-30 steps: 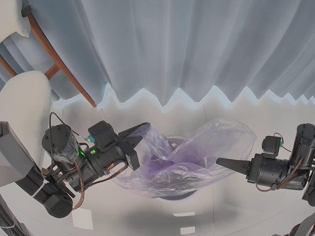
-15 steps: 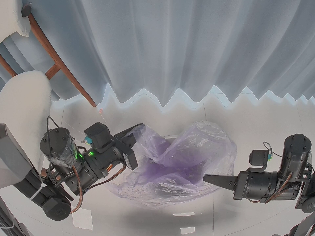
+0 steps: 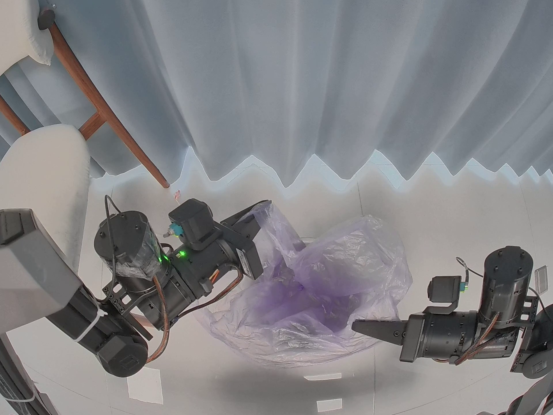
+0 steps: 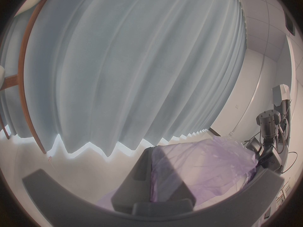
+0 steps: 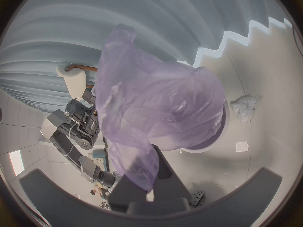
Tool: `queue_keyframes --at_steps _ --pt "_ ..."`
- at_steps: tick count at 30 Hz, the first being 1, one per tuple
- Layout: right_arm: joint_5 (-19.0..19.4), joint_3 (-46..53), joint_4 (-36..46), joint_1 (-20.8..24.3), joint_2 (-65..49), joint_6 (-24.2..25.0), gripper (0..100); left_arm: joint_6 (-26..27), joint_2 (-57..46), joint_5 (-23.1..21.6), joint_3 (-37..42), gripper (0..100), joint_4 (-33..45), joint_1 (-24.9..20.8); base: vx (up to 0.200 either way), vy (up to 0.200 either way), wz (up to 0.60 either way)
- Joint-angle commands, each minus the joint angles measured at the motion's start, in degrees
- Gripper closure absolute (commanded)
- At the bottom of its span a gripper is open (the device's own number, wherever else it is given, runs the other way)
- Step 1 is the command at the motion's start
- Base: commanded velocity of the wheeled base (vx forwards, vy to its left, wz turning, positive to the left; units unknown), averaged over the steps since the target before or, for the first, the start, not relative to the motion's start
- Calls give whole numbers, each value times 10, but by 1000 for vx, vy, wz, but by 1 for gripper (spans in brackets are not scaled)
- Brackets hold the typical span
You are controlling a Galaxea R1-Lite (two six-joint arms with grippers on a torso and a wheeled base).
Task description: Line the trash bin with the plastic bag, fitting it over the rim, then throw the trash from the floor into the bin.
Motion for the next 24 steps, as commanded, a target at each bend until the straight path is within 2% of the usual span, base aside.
queue_keyframes --at_steps 1,8,14,17,18,19,20,21,24 --pt "0 1 -1 0 21 0 100 0 22 -4 1 100 -1 -1 0 0 0" --pt "-25 11 -54 -7 69 -1 100 -29 57 -5 -7 100 -1 17 0 0 0" --pt "-57 31 -148 -12 152 -10 100 -47 100 -3 -12 100 -1 16 0 0 0" --pt "-73 56 -260 -16 234 -21 100 -49 120 1 -23 100 -1 26 0 0 0" --pt "-73 56 -265 -17 238 -21 100 -49 121 1 -24 100 -1 26 0 0 0" --pt "-78 69 -323 -24 275 -29 100 -50 126 1 -24 100 -1 32 0 0 0" --pt "-78 69 -323 -24 275 -29 100 -50 126 1 -24 100 -1 32 0 0 0" --pt "-78 82 -393 -33 320 -36 100 -54 135 1 -27 100 -1 34 0 0 0" --pt "-81 84 -439 -37 366 -40 100 -65 150 1 -32 100 -1 34 0 0 0"
